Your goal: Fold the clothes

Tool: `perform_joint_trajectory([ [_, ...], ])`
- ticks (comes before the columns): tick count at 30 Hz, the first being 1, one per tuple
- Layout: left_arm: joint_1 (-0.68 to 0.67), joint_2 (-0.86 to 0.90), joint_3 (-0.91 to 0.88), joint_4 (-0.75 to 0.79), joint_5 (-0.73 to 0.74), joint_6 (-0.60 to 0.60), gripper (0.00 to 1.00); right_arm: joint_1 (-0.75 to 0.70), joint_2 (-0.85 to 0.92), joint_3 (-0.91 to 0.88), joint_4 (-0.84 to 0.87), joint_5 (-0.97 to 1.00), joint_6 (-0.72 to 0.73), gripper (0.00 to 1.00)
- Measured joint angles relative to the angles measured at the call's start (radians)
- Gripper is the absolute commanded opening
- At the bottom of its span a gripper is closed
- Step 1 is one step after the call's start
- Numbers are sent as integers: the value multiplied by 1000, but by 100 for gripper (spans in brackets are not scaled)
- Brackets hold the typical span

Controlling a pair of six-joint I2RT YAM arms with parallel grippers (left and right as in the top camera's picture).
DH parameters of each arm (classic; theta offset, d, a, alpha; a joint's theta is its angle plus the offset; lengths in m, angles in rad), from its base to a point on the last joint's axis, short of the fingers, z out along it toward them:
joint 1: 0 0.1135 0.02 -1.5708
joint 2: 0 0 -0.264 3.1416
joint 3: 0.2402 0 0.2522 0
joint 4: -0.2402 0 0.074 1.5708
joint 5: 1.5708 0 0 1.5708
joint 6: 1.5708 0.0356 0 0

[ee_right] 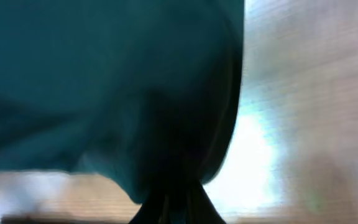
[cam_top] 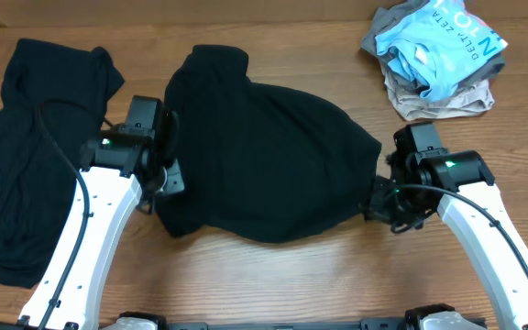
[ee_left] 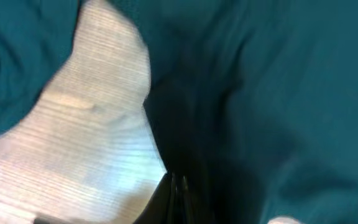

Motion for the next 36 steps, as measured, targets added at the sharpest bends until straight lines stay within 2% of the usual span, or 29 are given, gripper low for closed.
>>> perform_joint_trajectory([
  [8, 0, 23, 0, 214, -63, -3, 4, 0, 10, 0, 135, 53, 0, 4],
  [14, 0, 128, 0, 364, -124, -3, 4, 0, 79, 0, 238, 99, 0, 4],
  [18, 26, 216, -1, 518, -151, -4, 4, 0, 171, -1, 327, 114, 0, 4],
  [27, 95, 319, -1, 687, -168, -3, 4, 0, 269, -1, 386, 121, 0, 4],
  [32, 99, 367, -1, 710, -178, -3, 5, 0, 286, -1, 394, 127, 0, 4],
  [34, 99, 373, -1, 720, -180, -2, 21, 0, 288, -1, 400, 133, 0, 4],
  [36, 99, 373, -1, 734, -183, 2, 43, 0, 288, -1, 404, 134, 0, 17],
])
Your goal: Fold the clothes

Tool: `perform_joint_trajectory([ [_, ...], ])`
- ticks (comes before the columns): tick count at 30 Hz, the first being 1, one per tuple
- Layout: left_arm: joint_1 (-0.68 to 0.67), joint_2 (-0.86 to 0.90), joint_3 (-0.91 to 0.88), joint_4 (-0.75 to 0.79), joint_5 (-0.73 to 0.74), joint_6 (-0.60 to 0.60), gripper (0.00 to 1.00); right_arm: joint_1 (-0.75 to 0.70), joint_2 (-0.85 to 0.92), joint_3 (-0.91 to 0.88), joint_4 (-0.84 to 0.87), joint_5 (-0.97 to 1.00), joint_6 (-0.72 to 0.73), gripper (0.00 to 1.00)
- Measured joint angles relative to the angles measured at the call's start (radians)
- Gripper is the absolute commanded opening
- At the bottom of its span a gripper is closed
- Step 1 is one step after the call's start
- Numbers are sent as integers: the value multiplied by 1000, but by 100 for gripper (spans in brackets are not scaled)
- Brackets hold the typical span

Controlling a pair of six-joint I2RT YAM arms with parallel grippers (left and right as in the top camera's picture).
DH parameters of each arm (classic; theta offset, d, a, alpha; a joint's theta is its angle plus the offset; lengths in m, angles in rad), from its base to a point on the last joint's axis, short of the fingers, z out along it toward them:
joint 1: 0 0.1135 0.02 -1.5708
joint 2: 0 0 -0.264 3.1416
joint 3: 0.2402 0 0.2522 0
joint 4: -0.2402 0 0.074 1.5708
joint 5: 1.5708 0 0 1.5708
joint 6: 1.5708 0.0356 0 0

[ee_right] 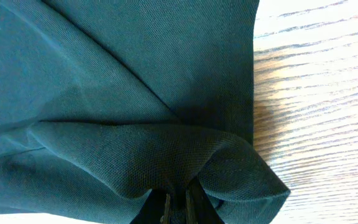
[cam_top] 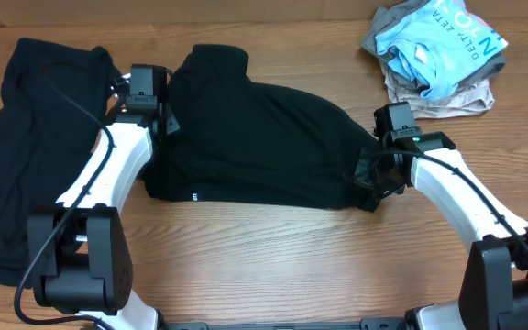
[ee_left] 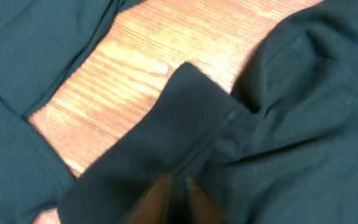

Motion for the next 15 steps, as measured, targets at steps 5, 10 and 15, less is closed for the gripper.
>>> perform_joint_trajectory([
  [5, 0, 2, 41, -94, 2, 53, 78, 0, 0, 39, -112, 4, -19, 47],
  [10, 0, 12, 261, -340, 15, 120, 88, 0, 2, 282, -326, 6, -73, 77],
  [15, 0, 13, 514, -408, 170, 217, 88, 0, -5, 517, -390, 6, -138, 84],
])
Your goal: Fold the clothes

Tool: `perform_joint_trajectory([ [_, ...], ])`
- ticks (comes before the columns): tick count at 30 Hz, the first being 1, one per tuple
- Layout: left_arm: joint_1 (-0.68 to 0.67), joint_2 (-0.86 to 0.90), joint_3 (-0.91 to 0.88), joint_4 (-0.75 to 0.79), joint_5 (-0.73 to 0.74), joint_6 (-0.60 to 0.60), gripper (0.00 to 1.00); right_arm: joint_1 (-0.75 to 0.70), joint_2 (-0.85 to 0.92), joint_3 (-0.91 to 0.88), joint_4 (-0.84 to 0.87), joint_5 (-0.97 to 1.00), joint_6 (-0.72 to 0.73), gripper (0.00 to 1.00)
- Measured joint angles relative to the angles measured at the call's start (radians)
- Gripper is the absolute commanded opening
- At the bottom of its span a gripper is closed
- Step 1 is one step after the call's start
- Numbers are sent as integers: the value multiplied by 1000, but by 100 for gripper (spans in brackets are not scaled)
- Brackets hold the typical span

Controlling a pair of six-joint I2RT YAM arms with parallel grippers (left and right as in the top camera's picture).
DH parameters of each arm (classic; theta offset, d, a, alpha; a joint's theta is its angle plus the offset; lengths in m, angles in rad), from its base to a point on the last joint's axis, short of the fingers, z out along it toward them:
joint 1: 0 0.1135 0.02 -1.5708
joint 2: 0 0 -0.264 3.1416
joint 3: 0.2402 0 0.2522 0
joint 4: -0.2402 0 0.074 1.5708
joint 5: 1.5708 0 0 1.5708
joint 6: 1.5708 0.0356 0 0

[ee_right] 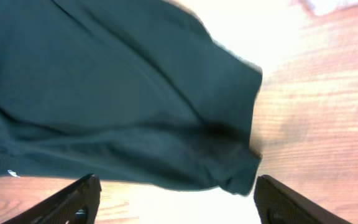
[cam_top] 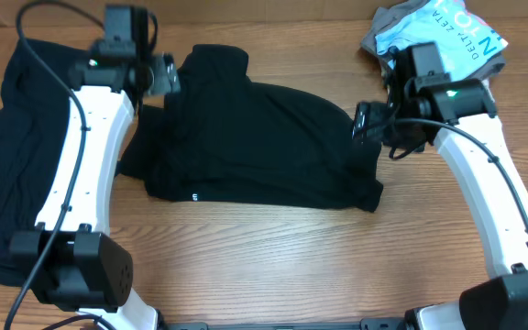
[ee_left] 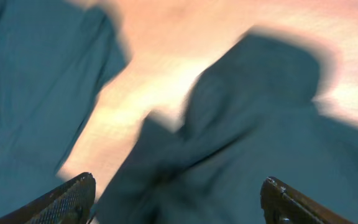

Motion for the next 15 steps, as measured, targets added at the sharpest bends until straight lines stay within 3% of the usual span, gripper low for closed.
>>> perform_joint_trajectory([
  [6, -2, 29, 227, 10, 164, 92, 91, 0, 5, 43, 16, 7, -47, 84],
  [11, -8, 193, 394, 27, 216, 144, 91, 0, 43, 43, -2, 8, -64, 84],
  [15, -8, 365, 426, 97, 231, 164, 91, -1, 54, 43, -9, 7, -70, 84],
])
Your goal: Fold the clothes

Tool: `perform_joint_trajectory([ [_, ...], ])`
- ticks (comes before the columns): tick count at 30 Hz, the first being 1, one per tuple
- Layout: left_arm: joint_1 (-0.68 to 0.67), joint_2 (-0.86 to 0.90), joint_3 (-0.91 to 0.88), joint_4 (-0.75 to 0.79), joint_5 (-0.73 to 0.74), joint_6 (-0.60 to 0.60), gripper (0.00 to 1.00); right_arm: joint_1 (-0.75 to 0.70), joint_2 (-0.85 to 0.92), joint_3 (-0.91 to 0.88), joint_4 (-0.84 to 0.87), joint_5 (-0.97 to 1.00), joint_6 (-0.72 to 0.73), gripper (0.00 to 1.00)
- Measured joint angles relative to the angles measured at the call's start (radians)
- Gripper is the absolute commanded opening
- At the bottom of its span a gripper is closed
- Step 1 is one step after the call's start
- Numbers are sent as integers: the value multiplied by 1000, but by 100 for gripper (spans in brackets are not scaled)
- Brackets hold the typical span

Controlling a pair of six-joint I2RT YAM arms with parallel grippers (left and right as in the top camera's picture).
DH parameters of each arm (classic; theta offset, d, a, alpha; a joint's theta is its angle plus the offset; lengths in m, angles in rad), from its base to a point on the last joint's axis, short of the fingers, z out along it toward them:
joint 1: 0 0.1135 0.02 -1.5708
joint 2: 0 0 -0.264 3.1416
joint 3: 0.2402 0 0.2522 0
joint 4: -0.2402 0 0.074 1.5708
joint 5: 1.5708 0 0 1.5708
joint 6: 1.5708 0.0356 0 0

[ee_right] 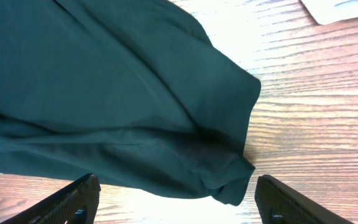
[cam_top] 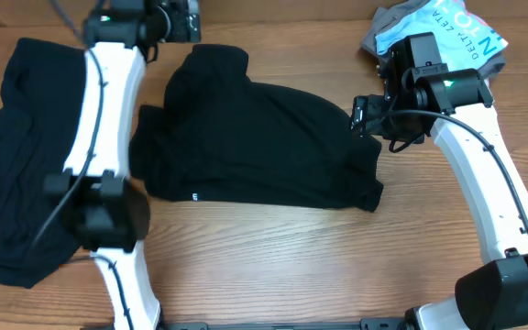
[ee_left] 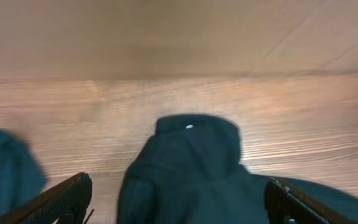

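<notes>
A black shirt (cam_top: 255,133) lies folded over on the wooden table in the overhead view, its lower edge straight, a sleeve end at the top (cam_top: 216,57). My left gripper (cam_top: 183,20) is open above the table's far edge, near that sleeve end (ee_left: 194,134), holding nothing. My right gripper (cam_top: 367,117) hangs open above the shirt's right edge (ee_right: 229,124), its fingers (ee_right: 82,193) wide apart and empty.
A second black garment (cam_top: 26,156) is spread at the left of the table. A crumpled pile of light blue and beige clothes (cam_top: 434,55) sits at the back right. Bare wood (cam_top: 273,266) runs along the front.
My left gripper moved farther back and right, now over the table's far edge. My right gripper stayed open above the shirt's right edge. The shirt lies unchanged.
Both grippers were shut on the shirt's left and right edges, holding it bulged up. Then they had brought those edges toward the back, flattening the fold. Then both were open and raised, the shirt left lying folded, as now.
</notes>
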Motion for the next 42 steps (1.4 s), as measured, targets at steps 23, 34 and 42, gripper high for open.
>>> perform_joint_trajectory([
  [23, 58, 396, 5, 307, 97, 31, 84, 0, 0, 0, -79, 0, -2, 83],
  [34, 27, 446, 6, 358, 121, 37, 22, 0, 0, 0, -72, 0, 0, 76],
  [42, 18, 447, 36, 294, 121, 37, 4, 0, 1, 0, -16, 0, 0, 74],
])
